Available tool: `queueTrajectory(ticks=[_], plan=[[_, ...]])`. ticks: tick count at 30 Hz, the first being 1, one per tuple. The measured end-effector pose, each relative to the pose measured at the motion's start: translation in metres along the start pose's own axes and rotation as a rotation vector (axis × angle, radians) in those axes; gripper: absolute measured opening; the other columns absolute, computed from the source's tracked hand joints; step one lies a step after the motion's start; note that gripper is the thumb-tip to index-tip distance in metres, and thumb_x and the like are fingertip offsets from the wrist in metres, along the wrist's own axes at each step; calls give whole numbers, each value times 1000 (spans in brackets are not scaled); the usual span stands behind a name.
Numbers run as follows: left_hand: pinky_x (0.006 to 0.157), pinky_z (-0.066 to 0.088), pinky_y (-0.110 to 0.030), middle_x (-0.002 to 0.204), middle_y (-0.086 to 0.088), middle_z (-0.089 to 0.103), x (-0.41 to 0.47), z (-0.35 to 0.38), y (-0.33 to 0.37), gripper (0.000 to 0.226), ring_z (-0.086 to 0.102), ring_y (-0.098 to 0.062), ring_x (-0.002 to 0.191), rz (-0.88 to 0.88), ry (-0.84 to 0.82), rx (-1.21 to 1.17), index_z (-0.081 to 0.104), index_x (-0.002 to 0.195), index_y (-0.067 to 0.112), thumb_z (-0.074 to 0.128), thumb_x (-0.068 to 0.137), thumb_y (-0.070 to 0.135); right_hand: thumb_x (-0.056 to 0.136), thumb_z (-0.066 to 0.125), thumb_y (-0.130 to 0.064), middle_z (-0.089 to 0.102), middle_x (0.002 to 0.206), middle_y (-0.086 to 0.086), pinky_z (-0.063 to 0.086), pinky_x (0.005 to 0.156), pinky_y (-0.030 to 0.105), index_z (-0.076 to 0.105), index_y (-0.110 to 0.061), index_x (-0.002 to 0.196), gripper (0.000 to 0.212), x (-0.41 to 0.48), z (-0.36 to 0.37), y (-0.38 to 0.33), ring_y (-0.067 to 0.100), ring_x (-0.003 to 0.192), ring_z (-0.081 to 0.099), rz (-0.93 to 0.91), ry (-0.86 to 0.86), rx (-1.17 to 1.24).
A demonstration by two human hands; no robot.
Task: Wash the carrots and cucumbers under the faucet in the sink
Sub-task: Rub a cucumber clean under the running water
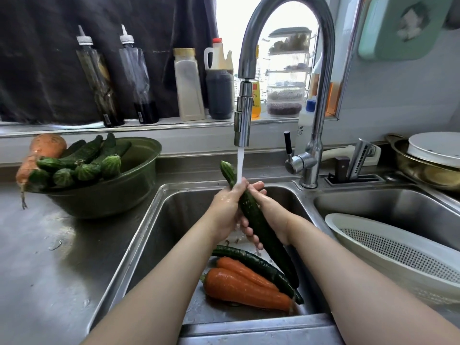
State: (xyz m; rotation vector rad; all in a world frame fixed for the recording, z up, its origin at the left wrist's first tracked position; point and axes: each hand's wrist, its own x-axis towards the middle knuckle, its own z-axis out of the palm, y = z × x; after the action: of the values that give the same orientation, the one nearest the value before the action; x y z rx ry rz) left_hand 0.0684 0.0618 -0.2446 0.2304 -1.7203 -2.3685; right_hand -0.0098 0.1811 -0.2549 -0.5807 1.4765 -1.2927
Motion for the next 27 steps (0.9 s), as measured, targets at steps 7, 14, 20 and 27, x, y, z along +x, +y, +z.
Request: queueTrajectory(ticks=[7, 14, 20, 27], plan=[[72, 63, -45, 80, -11, 75, 11, 4, 2, 45, 74, -32, 70, 74, 486, 51, 60, 108, 9, 55, 101, 54, 98, 51, -60, 59, 78, 5, 52, 63, 33, 64, -9, 104, 53, 4, 5, 4, 19, 64, 57, -94, 30, -41], [52, 46, -31, 71, -10, 52, 5, -14, 6, 15, 49, -20, 52, 63, -47, 153, 49, 115, 5, 44, 110, 18, 95, 24, -81, 46, 56, 5, 36, 44, 23, 56, -14, 74, 77, 0, 9, -2, 18, 42, 40, -213, 248, -31], [38, 45, -28, 75, -15, 59, 4, -4, 6, 24, 53, -25, 45, 78, 107, -19, 56, 109, 8, 65, 100, 28, 96, 31, -77, 57, 68, 13, 44, 39, 25, 60, -7, 91, 76, 0, 7, -7, 21, 41, 54, -201, 97, 85], [56, 51, -33, 92, -12, 68, 15, -16, 4, 25, 66, -32, 76, 139, 418, -16, 66, 103, 18, 69, 96, 41, 99, 41, -68, 57, 72, 3, 48, 58, 32, 60, -13, 100, 59, 2, 13, -3, 20, 57, 53, -109, 69, -70]])
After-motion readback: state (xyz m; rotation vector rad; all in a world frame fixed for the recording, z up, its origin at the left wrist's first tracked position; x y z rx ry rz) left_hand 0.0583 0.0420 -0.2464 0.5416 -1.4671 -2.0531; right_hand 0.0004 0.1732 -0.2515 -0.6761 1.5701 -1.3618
